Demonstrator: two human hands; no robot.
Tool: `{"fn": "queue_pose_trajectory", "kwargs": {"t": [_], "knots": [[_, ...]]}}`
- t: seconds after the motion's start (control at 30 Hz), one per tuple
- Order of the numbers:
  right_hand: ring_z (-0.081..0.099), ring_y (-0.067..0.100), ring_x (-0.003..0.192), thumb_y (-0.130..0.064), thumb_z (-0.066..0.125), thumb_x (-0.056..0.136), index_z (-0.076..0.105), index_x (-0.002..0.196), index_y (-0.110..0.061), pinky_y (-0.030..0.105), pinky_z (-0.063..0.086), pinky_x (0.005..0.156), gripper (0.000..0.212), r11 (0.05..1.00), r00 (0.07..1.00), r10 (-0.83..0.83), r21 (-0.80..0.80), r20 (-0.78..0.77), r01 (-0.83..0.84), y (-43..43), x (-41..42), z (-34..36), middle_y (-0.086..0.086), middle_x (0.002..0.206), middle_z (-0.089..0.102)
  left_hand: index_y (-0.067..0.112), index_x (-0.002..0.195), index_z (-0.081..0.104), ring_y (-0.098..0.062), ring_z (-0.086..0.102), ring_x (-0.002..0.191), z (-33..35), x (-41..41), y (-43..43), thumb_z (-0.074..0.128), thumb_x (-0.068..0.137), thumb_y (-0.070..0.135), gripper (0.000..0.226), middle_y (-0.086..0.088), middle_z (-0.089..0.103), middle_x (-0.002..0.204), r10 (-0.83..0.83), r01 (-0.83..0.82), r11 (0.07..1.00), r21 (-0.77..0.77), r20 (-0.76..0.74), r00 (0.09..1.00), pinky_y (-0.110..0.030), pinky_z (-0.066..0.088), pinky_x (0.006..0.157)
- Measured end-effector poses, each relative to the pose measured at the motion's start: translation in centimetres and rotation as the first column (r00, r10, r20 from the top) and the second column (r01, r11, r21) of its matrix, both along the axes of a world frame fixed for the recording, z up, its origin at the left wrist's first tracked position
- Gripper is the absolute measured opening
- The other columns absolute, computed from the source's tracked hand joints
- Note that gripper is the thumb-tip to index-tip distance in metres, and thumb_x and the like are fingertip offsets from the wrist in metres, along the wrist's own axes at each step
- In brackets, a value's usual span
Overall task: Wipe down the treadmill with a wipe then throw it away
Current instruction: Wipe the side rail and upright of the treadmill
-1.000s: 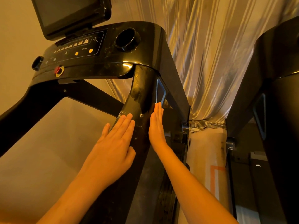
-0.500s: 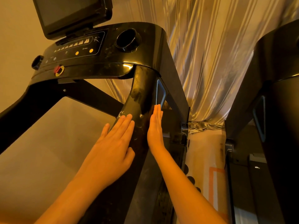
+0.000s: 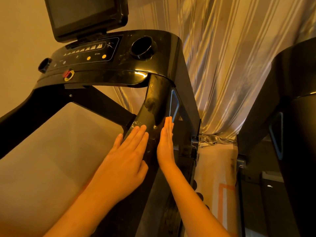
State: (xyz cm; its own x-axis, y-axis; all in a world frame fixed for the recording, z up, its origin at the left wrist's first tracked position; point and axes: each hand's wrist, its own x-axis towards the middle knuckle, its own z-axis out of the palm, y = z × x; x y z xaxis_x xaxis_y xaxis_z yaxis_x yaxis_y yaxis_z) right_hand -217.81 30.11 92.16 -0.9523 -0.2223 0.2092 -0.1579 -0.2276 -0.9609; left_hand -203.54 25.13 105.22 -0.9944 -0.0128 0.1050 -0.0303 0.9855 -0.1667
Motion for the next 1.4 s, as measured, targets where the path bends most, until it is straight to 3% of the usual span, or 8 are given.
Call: {"fn": "queue_pose_trajectory", "kwargs": {"t": [0.2, 0.4, 0.57, 0.73, 0.97, 1.13, 1.3, 1.4], "knots": [[-0.011, 0.002, 0.155, -0.036, 0.017, 0.114, 0.001, 0.153, -0.043, 0.041, -0.006, 0.129, 0.043, 0.999, 1.000, -0.015, 0.034, -0.009, 0.015, 0.3, -1.7, 1.5, -0.027, 0.161, -0.004, 0.027, 0.153, -0.021, -0.011, -0.026, 0.150, 0.0, -0.2, 0.0, 0.034, 0.107, 0.038, 0.073, 0.007, -0.032, 0.159, 0.031, -0.030, 0.999, -0.033, 0.038, 0.999, -0.037, -0.018, 0.117], [-0.008, 0.003, 0.156, -0.038, 0.017, 0.112, 0.003, 0.153, -0.045, 0.046, -0.003, 0.129, 0.044, 1.000, 1.000, 0.018, 0.012, -0.006, -0.018, 0.4, 0.0, 0.5, -0.025, 0.165, -0.003, 0.012, 0.146, 0.055, -0.024, 0.046, 0.141, -1.0, -0.1, -1.1, 0.059, 0.077, 0.039, 0.074, -0.010, 0.048, 0.154, -0.021, 0.021, 0.987, -0.162, 0.002, 1.000, -0.048, 0.034, 0.107], [-0.006, 0.006, 0.157, -0.042, 0.016, 0.112, 0.003, 0.156, -0.042, 0.046, 0.001, 0.130, 0.046, 1.000, 0.999, -0.001, 0.009, 0.047, 0.001, 0.8, -1.3, 2.9, -0.017, 0.170, -0.002, 0.012, 0.146, 0.054, -0.024, 0.046, 0.141, -1.1, -0.1, -1.1, 0.062, 0.075, 0.039, 0.076, -0.010, 0.048, 0.154, -0.015, 0.011, 0.983, -0.185, -0.020, 1.000, -0.049, 0.034, 0.107], [-0.008, -0.001, 0.154, -0.058, 0.017, 0.098, 0.007, 0.138, -0.064, 0.046, -0.003, 0.129, 0.041, 0.998, 0.999, 0.030, -0.051, 0.035, -0.028, 0.3, 2.4, 1.2, -0.042, 0.153, 0.000, 0.012, 0.144, 0.056, -0.024, 0.048, 0.140, -1.2, 0.0, -1.3, 0.072, 0.074, 0.039, 0.077, -0.010, 0.050, 0.153, -0.044, 0.035, 0.984, -0.177, -0.050, 0.998, -0.048, 0.036, 0.106], [-0.005, 0.008, 0.157, -0.052, 0.017, 0.109, 0.002, 0.156, -0.041, 0.047, 0.001, 0.130, 0.051, 1.000, 0.998, 0.002, -0.023, 0.068, 0.000, 0.7, -0.4, 3.8, -0.014, 0.171, -0.002, 0.012, 0.146, 0.054, -0.024, 0.044, 0.142, -1.2, 0.0, -1.2, 0.058, 0.079, 0.038, 0.073, -0.010, 0.046, 0.155, -0.029, 0.025, 0.987, -0.161, -0.023, 0.999, -0.049, 0.033, 0.108], [-0.007, 0.000, 0.155, -0.050, 0.019, 0.105, 0.005, 0.143, -0.060, 0.045, -0.002, 0.129, 0.042, 0.999, 0.999, 0.037, -0.036, -0.016, -0.037, 0.2, 2.6, 1.6, -0.036, 0.159, -0.002, 0.012, 0.144, 0.057, -0.024, 0.048, 0.139, -1.0, 0.0, -1.2, 0.059, 0.077, 0.037, 0.071, -0.010, 0.050, 0.152, -0.030, 0.026, 0.989, -0.148, -0.028, 0.999, -0.048, 0.035, 0.107], [-0.015, 0.001, 0.152, -0.056, 0.015, 0.098, -0.006, 0.154, -0.041, 0.042, -0.005, 0.129, 0.062, 0.995, 0.996, 0.085, 0.040, 0.039, -0.086, 1.5, 0.5, 4.6, -0.022, 0.166, -0.012, 0.026, 0.160, -0.005, -0.014, -0.019, 0.152, -0.6, -0.1, -0.9, 0.032, 0.105, 0.034, 0.067, 0.006, -0.022, 0.162, -0.061, 0.060, 0.998, -0.013, -0.045, 0.997, -0.037, -0.022, 0.112], [-0.014, 0.000, 0.153, -0.065, 0.015, 0.098, -0.003, 0.145, -0.055, 0.044, -0.003, 0.129, 0.051, 0.994, 0.994, 0.107, 0.009, 0.012, -0.107, 1.2, 1.5, 3.6, -0.037, 0.156, -0.013, 0.026, 0.161, -0.003, -0.014, -0.019, 0.152, -0.6, 0.1, -0.9, 0.031, 0.103, 0.035, 0.068, 0.005, -0.020, 0.164, -0.072, 0.071, 0.997, -0.017, -0.091, 0.993, -0.037, -0.019, 0.115]]}}
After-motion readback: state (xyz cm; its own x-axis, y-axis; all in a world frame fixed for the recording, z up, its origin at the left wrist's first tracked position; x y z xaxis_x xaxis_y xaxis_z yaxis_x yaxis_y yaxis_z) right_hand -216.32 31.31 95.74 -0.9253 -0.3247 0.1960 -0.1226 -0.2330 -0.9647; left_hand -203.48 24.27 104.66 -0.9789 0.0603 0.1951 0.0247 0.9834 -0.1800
